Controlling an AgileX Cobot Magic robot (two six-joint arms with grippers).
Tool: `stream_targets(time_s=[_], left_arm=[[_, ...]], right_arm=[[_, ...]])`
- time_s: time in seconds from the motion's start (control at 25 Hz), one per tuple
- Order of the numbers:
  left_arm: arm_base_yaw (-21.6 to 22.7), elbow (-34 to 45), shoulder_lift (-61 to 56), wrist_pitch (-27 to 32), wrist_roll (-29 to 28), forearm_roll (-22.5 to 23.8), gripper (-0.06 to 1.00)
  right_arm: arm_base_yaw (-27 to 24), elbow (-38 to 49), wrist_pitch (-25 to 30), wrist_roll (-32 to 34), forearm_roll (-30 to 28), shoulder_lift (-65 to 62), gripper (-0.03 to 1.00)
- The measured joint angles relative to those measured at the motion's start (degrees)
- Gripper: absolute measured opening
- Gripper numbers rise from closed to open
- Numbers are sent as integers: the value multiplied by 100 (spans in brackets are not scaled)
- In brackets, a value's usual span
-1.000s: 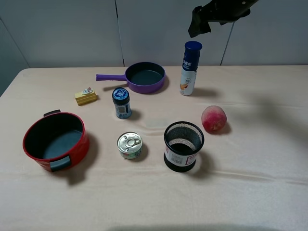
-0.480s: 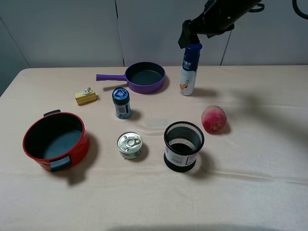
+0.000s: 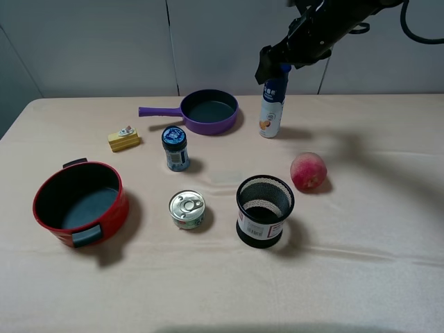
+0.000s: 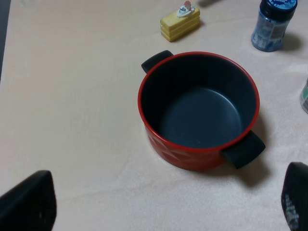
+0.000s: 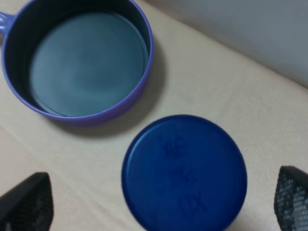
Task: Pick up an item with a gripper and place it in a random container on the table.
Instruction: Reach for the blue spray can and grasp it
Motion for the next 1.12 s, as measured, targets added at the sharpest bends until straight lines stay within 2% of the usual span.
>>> stream_targets(time_s=[1.12], left_arm=[[0,0,0,0,0,0,94]], right_arm=[[0,-12,-370,-11,-25,745,69]])
